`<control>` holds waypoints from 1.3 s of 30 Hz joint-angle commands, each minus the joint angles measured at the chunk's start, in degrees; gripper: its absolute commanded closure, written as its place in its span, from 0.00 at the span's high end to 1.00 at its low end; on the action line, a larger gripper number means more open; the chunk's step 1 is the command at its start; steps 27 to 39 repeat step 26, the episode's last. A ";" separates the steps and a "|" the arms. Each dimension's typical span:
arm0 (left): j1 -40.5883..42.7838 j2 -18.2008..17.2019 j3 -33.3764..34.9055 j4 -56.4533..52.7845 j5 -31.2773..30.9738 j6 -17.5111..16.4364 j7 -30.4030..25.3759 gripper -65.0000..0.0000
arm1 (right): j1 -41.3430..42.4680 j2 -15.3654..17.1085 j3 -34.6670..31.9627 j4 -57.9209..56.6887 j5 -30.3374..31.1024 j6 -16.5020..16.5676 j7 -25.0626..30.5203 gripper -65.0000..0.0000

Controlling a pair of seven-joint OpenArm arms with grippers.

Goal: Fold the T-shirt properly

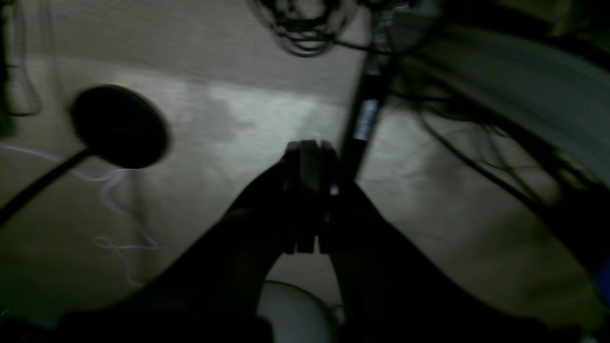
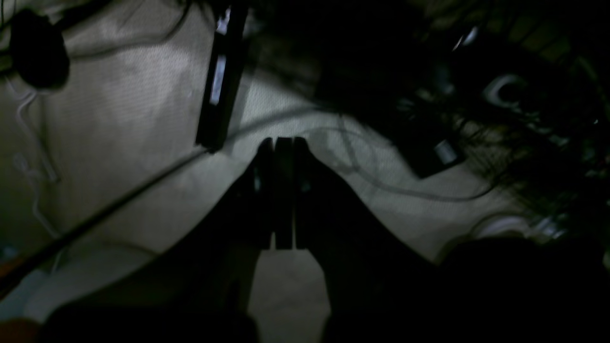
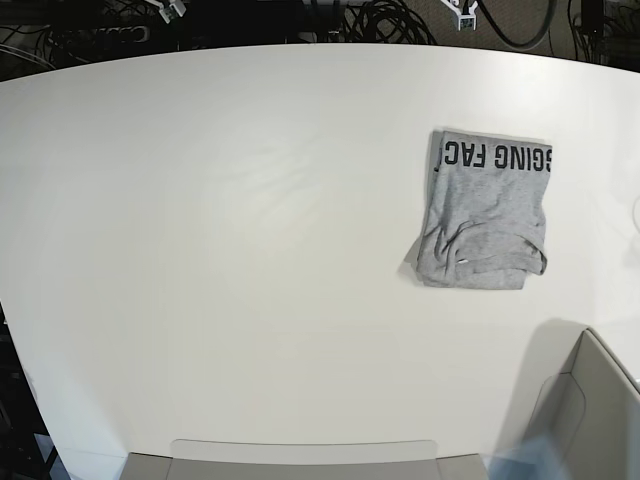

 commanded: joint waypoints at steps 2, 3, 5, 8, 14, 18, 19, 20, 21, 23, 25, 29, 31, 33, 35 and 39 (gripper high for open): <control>0.15 -0.76 1.44 -3.25 -0.13 2.39 -3.47 0.00 | 0.37 1.12 0.00 -0.68 -0.01 0.26 1.17 0.00; -0.02 -1.64 1.79 -4.74 -0.13 3.36 -5.84 0.00 | 0.63 1.47 0.00 -0.51 -0.01 0.26 1.17 0.00; 0.07 -2.34 2.49 -6.24 -0.13 4.59 -11.56 0.00 | 1.07 1.56 0.00 -0.51 -0.01 0.26 1.17 0.00; 0.59 -2.70 2.49 -6.94 -0.13 5.65 -16.30 0.00 | 2.57 1.29 -0.09 -1.39 -0.10 0.26 0.64 0.00; 0.07 -2.43 2.49 -9.14 -0.13 5.56 -17.36 0.00 | 5.47 0.06 -4.92 -4.73 -0.10 0.35 0.64 0.00; -1.16 -2.70 2.49 -9.23 -0.13 5.65 -17.53 0.00 | 7.05 -0.20 -11.69 -6.31 -0.10 0.35 -2.70 0.00; -1.16 -2.70 2.49 -9.23 -0.13 5.65 -17.62 0.00 | 7.05 -0.11 -13.01 -6.31 -0.10 0.35 -3.23 0.00; -1.25 -2.70 2.49 -9.14 -0.13 5.65 -17.71 0.00 | 7.05 -0.03 -14.33 -6.22 -0.10 0.35 -3.76 0.00; -1.43 -2.70 2.49 -9.14 -0.13 5.73 -17.88 0.00 | 7.31 -0.03 -15.39 -6.22 -0.10 0.35 -3.85 0.00; -1.60 -2.61 2.40 -9.14 -0.13 5.73 -19.20 0.00 | 7.75 -0.11 -16.88 -6.31 -0.01 0.35 -3.76 0.00; -1.60 -2.43 2.40 -9.14 -0.13 5.65 -22.02 0.00 | 7.93 -0.38 -17.23 -6.22 -0.01 0.35 -3.76 0.00; -1.60 -2.43 2.40 -9.32 -0.13 5.65 -23.25 0.00 | 8.28 -0.38 -17.23 -6.22 -0.01 0.35 -3.76 0.00; -1.60 -2.43 2.40 -9.32 -0.13 5.65 -23.25 0.00 | 8.28 -0.38 -17.23 -6.22 -0.01 0.35 -3.76 0.00; -1.60 -2.43 2.40 -9.32 -0.13 5.65 -23.25 0.00 | 8.28 -0.38 -17.23 -6.22 -0.01 0.35 -3.76 0.00; -1.60 -2.43 2.40 -9.32 -0.13 5.65 -23.25 0.00 | 8.28 -0.38 -17.23 -6.22 -0.01 0.35 -3.76 0.00; -1.60 -2.43 2.40 -9.32 -0.13 5.65 -23.25 0.00 | 8.28 -0.38 -17.23 -6.22 -0.01 0.35 -3.76 0.00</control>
